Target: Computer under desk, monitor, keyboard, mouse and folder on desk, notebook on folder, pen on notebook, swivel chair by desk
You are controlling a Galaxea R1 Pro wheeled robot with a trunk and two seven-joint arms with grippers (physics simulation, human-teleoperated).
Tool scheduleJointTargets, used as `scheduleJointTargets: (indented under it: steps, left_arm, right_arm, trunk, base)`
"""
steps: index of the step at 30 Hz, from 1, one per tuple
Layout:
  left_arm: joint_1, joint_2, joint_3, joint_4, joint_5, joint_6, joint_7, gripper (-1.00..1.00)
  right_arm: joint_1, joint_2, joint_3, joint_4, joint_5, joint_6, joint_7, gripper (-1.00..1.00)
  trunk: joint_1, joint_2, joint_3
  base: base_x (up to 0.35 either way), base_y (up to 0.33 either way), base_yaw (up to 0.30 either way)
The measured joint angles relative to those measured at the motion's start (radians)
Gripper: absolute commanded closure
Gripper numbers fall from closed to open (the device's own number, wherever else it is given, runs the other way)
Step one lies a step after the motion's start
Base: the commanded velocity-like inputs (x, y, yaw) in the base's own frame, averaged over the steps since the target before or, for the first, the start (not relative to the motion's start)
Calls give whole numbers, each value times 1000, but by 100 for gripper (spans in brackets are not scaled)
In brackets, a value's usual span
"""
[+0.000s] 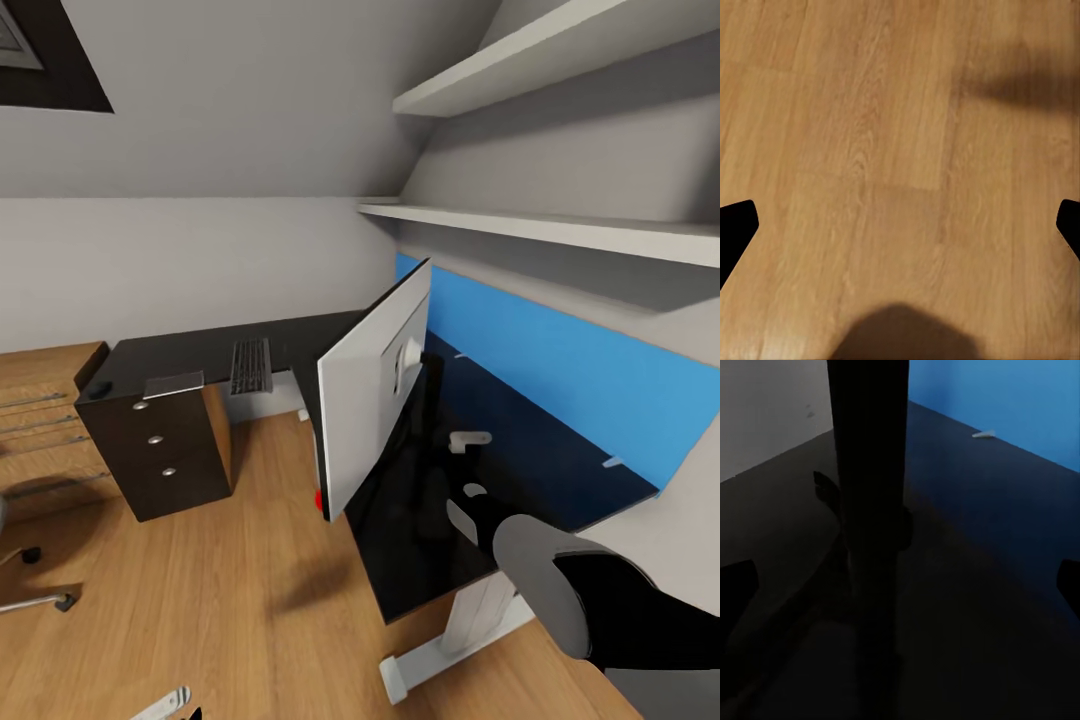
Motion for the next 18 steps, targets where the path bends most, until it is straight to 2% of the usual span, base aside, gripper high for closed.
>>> scheduleJointTargets:
  steps: [8,18]
  left_arm:
    - [0,0,0,1,-1,0,0,-100]
    - [0,1,-1,19,-2,0,0,-100]
  right_arm:
    - [0,0,-1,-3,-3,51,-2,-100]
    - [0,-2,-3,-7,-4,68,-2,-100]
  trunk:
    - [0,0,0]
    - [0,0,0]
  base:
    - [38,0,0]
    - [166,0,0]
